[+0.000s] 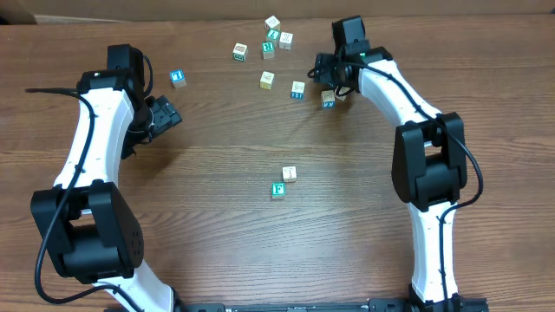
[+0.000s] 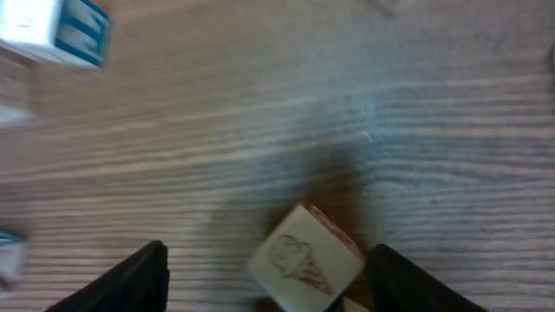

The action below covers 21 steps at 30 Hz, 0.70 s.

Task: Form a circle
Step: 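Lower the right gripper onto a plain wooden block near the cluster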

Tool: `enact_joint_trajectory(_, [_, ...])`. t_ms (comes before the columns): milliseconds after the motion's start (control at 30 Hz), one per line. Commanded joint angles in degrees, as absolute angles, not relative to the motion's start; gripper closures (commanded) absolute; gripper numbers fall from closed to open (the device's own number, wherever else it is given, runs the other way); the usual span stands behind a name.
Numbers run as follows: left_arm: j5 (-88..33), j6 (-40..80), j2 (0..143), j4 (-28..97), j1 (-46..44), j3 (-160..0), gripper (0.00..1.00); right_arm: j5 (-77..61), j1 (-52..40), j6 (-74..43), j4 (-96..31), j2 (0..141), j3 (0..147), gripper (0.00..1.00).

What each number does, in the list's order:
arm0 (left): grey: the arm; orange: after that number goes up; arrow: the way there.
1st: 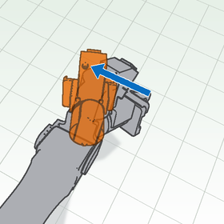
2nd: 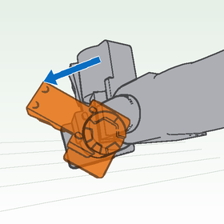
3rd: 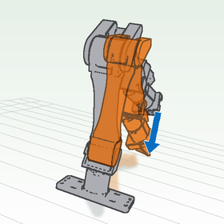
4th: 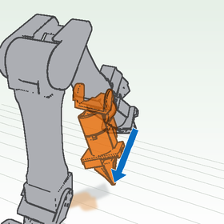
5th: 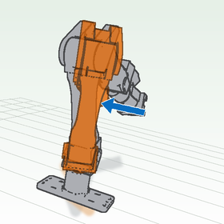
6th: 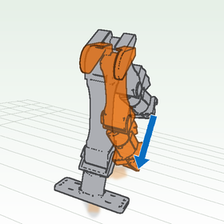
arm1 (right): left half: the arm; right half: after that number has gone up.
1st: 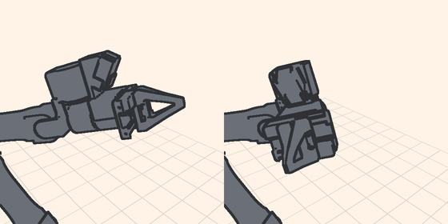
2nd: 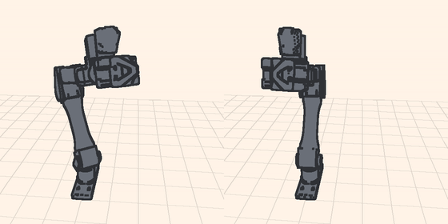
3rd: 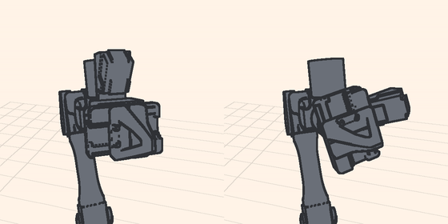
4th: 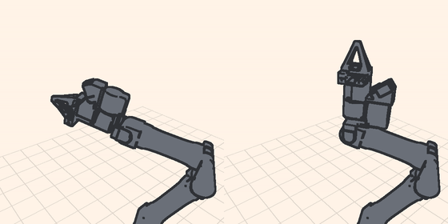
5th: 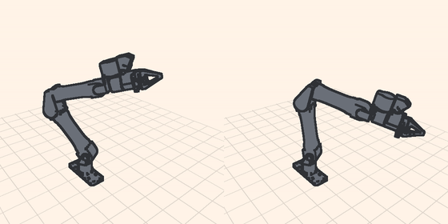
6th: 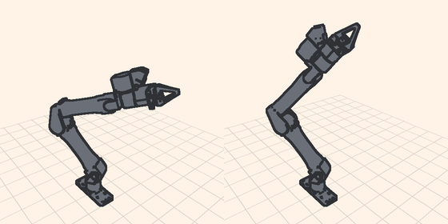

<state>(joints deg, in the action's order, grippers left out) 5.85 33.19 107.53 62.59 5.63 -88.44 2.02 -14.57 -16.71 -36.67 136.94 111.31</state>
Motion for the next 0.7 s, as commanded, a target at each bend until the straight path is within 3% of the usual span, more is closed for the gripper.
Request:
enact_joint_trajectory(0, [6.52, 32.56, 107.55, 62.59, 5.61, -89.62, 0.00, 4.05, -14.44, -16.95, -37.45, 136.86, 111.31, 0.31])
enact_joint_trajectory(100, [6.52, 32.56, 107.55, 62.59, 5.61, -89.62, 0.00, 5.02, -14.39, -16.93, -39.72, 136.86, 111.31, 0.34])
enact_joint_trajectory(267, [6.52, 32.56, 107.55, 62.59, 5.61, -89.62, 0.00, 4.89, -14.41, -16.95, -38.39, 136.86, 111.31, 0.28])
enact_joint_trajectory(333, [6.52, 32.56, 107.55, 62.59, 5.61, -89.62, 0.00, 4.91, -14.41, -16.95, -37.69, 136.86, 111.31, 0.33])
enact_joint_trajectory(433, [6.52, 32.56, 107.55, 62.59, 5.61, -89.62, 0.00, 4.89, -14.39, -16.97, -36.69, 136.86, 111.31, 0.49])
enact_joint_trajectory(667, [6.52, 32.56, 107.55, 62.59, 5.61, -89.62, 0.00, 4.93, -14.39, -16.95, -37.34, 136.86, 111.31, 0.56])
